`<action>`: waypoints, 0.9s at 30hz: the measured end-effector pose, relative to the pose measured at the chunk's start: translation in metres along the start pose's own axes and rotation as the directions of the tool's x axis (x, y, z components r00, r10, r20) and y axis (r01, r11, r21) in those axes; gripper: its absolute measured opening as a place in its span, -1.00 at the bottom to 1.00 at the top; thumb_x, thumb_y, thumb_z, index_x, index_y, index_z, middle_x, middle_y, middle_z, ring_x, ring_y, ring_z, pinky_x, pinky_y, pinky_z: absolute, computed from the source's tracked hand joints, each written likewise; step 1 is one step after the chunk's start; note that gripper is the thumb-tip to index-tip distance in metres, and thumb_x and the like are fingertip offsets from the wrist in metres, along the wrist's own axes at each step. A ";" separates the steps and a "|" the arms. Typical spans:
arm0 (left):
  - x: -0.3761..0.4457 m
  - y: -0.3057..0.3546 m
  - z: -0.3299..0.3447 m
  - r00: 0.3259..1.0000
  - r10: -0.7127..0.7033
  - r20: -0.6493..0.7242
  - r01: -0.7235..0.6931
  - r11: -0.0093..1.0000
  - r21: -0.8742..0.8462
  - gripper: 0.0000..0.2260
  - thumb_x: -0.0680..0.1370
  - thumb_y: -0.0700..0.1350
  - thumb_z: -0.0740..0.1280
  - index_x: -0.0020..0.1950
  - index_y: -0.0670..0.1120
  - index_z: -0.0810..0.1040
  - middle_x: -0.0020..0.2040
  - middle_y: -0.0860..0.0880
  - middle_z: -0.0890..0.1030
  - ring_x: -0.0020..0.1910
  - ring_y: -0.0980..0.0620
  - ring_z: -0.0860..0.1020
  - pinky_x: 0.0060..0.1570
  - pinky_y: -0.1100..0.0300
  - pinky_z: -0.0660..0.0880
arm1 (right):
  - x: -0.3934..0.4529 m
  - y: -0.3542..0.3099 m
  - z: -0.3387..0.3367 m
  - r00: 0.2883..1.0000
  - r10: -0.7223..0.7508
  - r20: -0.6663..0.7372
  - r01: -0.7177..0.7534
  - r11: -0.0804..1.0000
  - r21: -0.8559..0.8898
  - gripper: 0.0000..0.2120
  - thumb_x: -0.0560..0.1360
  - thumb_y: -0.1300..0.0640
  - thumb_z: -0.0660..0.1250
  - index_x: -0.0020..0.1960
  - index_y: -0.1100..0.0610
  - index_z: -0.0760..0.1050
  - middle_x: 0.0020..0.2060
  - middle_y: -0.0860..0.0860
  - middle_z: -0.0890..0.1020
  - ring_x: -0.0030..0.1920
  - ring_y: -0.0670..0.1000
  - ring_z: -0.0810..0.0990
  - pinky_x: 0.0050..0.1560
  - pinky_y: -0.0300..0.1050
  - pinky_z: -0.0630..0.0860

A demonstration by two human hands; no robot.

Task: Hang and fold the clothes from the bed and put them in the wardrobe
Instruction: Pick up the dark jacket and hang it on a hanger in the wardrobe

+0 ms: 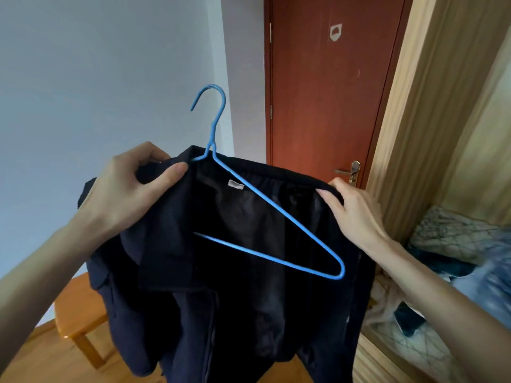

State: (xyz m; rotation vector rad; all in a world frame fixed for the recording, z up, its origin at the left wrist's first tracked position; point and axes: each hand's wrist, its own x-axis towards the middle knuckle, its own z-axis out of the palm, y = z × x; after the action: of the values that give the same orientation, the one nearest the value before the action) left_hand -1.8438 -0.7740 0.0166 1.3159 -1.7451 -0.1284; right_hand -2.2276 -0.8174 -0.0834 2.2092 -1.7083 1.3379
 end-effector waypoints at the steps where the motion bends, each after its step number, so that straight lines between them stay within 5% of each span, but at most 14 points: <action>1: -0.001 -0.003 0.000 1.000 0.001 -0.011 0.000 1.000 0.023 -0.67 0.53 0.31 0.43 0.01 0.05 0.61 -0.10 0.15 0.70 -0.09 0.22 0.64 0.01 0.19 0.57 | 0.006 -0.003 -0.003 1.000 -0.011 -0.015 0.011 0.999 -0.049 -0.71 0.70 -0.09 0.23 -0.07 0.10 0.45 -0.45 -0.09 0.43 -0.47 -0.08 0.43 -0.45 -0.25 0.24; 3: -0.005 -0.006 0.001 0.998 -0.001 -0.058 0.005 0.997 0.079 -0.67 0.49 0.27 0.45 -0.01 0.03 0.60 -0.11 0.12 0.68 -0.09 0.24 0.60 -0.10 0.38 0.47 | 0.019 -0.007 -0.007 1.000 -0.027 -0.010 0.026 0.998 -0.055 -0.66 0.70 -0.12 0.21 -0.08 0.12 0.45 -0.49 -0.07 0.40 -0.49 -0.06 0.41 -0.43 -0.12 0.21; 9: -0.013 -0.020 0.006 0.986 0.059 -0.157 -0.027 0.980 0.199 -0.64 0.45 0.27 0.47 -0.10 -0.01 0.57 -0.20 0.08 0.67 -0.19 -0.08 0.63 -0.11 -0.01 0.56 | 0.052 -0.024 -0.035 0.990 -0.142 0.000 0.141 0.986 -0.090 -0.72 0.65 -0.18 0.30 -0.07 0.00 0.58 -0.47 -0.06 0.50 -0.46 0.01 0.46 -0.38 -0.03 0.38; 15: -0.016 -0.017 0.022 0.918 0.289 -0.271 -0.140 0.877 0.460 -0.61 0.58 0.21 0.40 -0.15 -0.11 0.50 -0.35 -0.04 0.55 -0.38 -0.24 0.53 -0.39 -0.06 0.45 | 0.067 -0.046 -0.074 0.967 -0.253 -0.016 0.238 0.927 -0.289 -0.81 0.65 -0.07 0.34 0.11 -0.02 0.67 -0.35 -0.01 0.62 -0.38 0.05 0.52 -0.37 -0.14 0.29; 17: -0.015 -0.006 0.029 0.913 0.264 -0.311 -0.111 0.895 0.433 -0.63 0.59 0.16 0.45 -0.13 -0.13 0.50 -0.33 -0.05 0.56 -0.37 -0.26 0.54 -0.34 -0.04 0.43 | 0.067 -0.055 -0.079 0.983 -0.185 0.003 0.182 0.962 -0.205 -0.84 0.65 -0.01 0.34 0.13 -0.03 0.67 -0.30 0.00 0.67 -0.34 0.07 0.58 -0.33 -0.11 0.45; 20: -0.010 0.008 0.042 0.924 0.176 -0.338 -0.070 0.950 0.305 -0.65 0.56 0.18 0.45 -0.09 -0.08 0.50 -0.29 -0.03 0.62 -0.28 -0.25 0.59 -0.20 -0.10 0.49 | 0.062 -0.068 -0.082 0.997 -0.072 0.030 0.072 0.997 -0.012 -0.84 0.65 0.07 0.35 0.11 0.03 0.69 -0.13 0.01 0.75 -0.05 0.11 0.69 0.00 0.04 0.61; 23: -0.011 0.023 0.058 0.934 0.159 -0.320 -0.095 0.974 0.206 -0.66 0.54 0.23 0.45 -0.09 -0.03 0.50 -0.28 0.01 0.63 -0.26 -0.19 0.61 -0.15 -0.14 0.55 | 0.053 -0.078 -0.085 0.997 -0.056 0.048 0.048 0.988 0.150 -0.88 0.63 0.12 0.38 0.06 0.03 0.70 -0.16 -0.13 0.75 -0.10 -0.17 0.72 -0.10 -0.24 0.61; 27: -0.013 0.039 0.068 0.929 0.120 -0.350 -0.114 0.993 0.039 -0.67 0.49 0.19 0.52 -0.13 -0.02 0.53 -0.27 0.10 0.64 -0.23 -0.06 0.64 -0.11 -0.10 0.58 | 0.035 -0.072 -0.081 0.982 -0.123 0.140 0.067 0.935 0.349 -0.84 0.65 -0.02 0.36 0.14 -0.05 0.69 -0.17 -0.01 0.71 -0.13 0.00 0.69 -0.06 -0.08 0.60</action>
State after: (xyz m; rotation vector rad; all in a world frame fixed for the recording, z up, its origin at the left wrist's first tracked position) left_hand -1.9197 -0.7757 -0.0081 1.1616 -1.5130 0.1825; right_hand -2.2168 -0.7749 0.0211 2.6141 -1.4796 1.5778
